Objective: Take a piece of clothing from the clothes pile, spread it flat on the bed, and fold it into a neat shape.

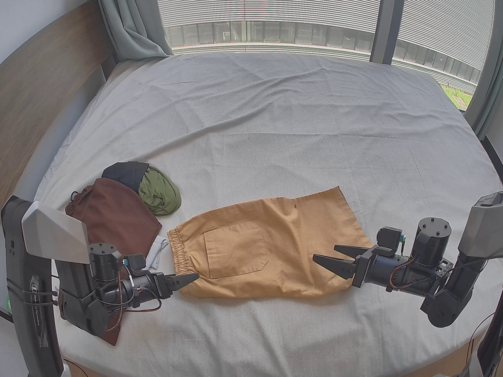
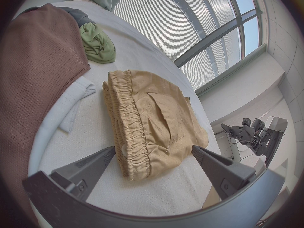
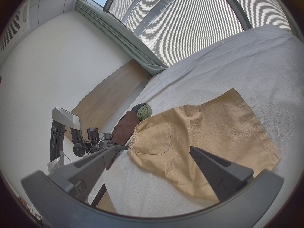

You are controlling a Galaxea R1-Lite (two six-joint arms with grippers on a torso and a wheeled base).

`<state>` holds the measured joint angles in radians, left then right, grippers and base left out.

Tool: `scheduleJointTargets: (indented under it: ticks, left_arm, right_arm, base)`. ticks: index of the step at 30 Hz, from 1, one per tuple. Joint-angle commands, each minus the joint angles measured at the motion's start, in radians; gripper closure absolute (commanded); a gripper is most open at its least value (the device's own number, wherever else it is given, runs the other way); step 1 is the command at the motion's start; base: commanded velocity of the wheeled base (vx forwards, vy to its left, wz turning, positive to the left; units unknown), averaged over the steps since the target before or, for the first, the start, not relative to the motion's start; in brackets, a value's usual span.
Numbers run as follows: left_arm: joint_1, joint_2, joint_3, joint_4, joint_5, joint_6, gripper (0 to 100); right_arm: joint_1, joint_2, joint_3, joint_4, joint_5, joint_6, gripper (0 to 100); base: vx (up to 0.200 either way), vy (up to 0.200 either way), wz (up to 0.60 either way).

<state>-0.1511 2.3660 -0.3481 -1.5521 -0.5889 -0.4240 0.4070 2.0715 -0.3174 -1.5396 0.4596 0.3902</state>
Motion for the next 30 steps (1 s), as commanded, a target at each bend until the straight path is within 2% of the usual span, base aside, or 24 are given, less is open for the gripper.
scheduleJointTargets:
  ticks: [1, 16, 21, 24, 30]
  left_arm:
    - [-0.004, 0.024, 0.006, 0.0, 0.0, 0.001, 0]
    - [-0.022, 0.104, -0.029, 0.0, 0.0, -0.028, 0]
    - [-0.045, 0.093, -0.037, -0.002, 0.001, -0.148, 0]
    - [-0.062, 0.078, -0.055, -0.002, 0.034, -0.228, 0]
    - [-0.079, 0.072, -0.094, -0.002, 0.077, -0.329, 0]
  right_arm:
    - [0.001, 0.004, 0.0, -0.001, 0.001, 0.001, 0]
    - [0.001, 0.015, 0.001, -0.001, 0.001, -0.001, 0]
    - [-0.001, 0.025, 0.001, -0.001, 0.002, -0.03, 0]
    - [-0.001, 0.03, 0.001, -0.001, 0.004, -0.033, 0]
    - [-0.001, 0.03, 0.001, -0.001, 0.004, -0.033, 0]
  base:
    - [0.0, 0.0, 0.0]
    - [0.0, 0.0, 0.0]
    - [0.0, 0.0, 0.0]
    - [0.0, 0.0, 0.0]
    - [0.0, 0.0, 0.0]
